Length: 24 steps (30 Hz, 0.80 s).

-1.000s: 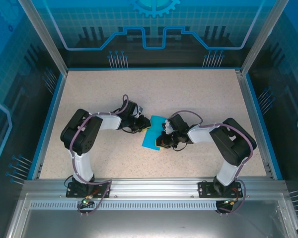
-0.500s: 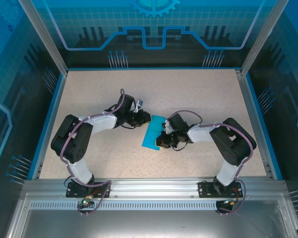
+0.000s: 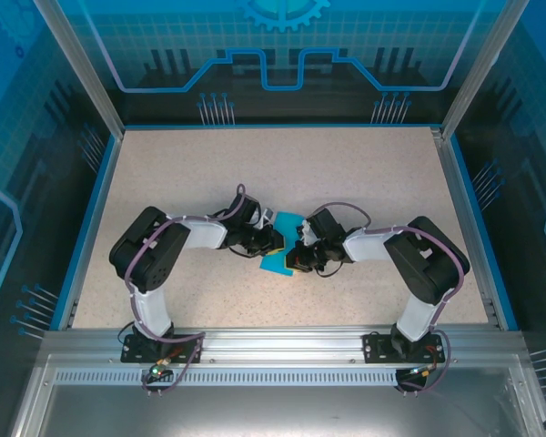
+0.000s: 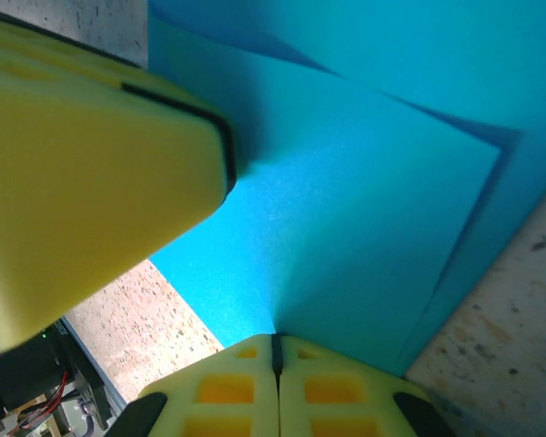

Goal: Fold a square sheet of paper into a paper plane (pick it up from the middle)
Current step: Fold the triangle a second time at the center of the table.

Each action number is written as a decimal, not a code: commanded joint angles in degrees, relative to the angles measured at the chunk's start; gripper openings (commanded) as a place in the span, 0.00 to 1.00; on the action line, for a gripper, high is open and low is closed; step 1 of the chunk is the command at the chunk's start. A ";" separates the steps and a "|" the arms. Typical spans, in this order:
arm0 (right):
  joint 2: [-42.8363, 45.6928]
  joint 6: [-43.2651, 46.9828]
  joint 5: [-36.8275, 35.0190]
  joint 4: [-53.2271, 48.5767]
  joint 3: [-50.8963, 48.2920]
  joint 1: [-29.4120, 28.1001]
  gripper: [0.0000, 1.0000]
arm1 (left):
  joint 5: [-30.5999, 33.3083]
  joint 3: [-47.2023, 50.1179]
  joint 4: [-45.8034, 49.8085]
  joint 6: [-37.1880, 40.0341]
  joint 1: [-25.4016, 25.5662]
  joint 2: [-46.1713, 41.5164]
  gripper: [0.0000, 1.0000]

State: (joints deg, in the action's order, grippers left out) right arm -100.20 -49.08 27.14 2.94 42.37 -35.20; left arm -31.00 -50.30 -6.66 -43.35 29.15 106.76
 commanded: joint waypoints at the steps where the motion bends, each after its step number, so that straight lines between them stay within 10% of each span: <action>1: -1.13 0.18 -2.88 -6.28 -1.15 -0.04 0.06 | 3.53 -0.71 1.71 2.22 -0.24 1.67 0.17; 24: -2.08 -3.28 -3.07 -5.46 7.67 -0.98 0.07 | 3.19 1.62 -0.48 1.17 -0.23 3.45 0.16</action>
State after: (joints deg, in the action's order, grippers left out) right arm -100.20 -52.51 25.52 0.43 47.09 -35.38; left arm -30.46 -50.04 -9.34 -43.16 29.08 107.96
